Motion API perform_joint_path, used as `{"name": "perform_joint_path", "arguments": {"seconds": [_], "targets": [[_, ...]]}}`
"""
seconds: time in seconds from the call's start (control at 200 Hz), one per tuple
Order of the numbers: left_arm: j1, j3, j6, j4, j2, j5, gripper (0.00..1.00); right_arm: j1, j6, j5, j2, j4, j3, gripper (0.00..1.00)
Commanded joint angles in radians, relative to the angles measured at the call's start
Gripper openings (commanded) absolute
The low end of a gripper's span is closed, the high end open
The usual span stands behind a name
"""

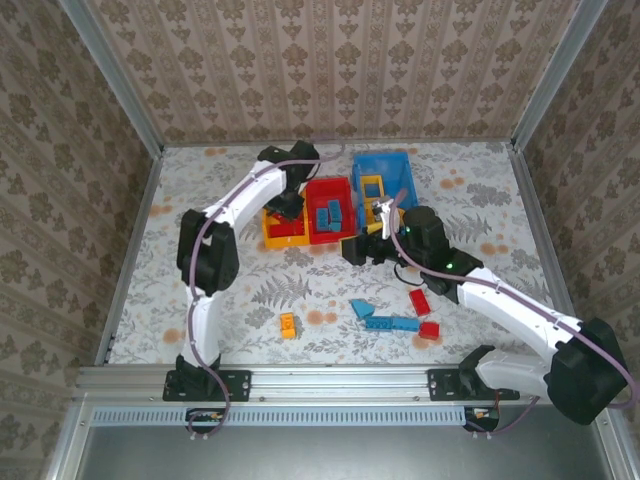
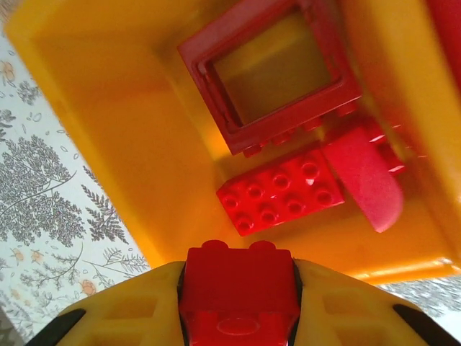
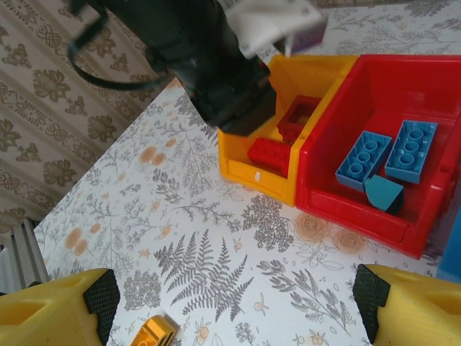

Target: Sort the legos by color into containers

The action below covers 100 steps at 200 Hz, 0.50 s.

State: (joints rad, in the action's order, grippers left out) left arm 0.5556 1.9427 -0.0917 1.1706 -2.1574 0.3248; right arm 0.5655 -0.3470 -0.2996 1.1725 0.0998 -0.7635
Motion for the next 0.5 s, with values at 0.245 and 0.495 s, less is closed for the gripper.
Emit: {"name": "perform_joint_path", "arguments": {"seconds": [0.245, 0.495], "targets": [[0.006, 0.101, 0.011, 0.05, -0.091, 0.064, 0.58, -0.006, -0.009, 0.027, -0.016, -0.014, 0.003, 0.88], [0.039, 0.107, -0.017, 0.066, -0.032, 0.058, 0.64, -0.012, 0.032, 0.093, -0.07, -0.146, -0.012, 0.87]]}}
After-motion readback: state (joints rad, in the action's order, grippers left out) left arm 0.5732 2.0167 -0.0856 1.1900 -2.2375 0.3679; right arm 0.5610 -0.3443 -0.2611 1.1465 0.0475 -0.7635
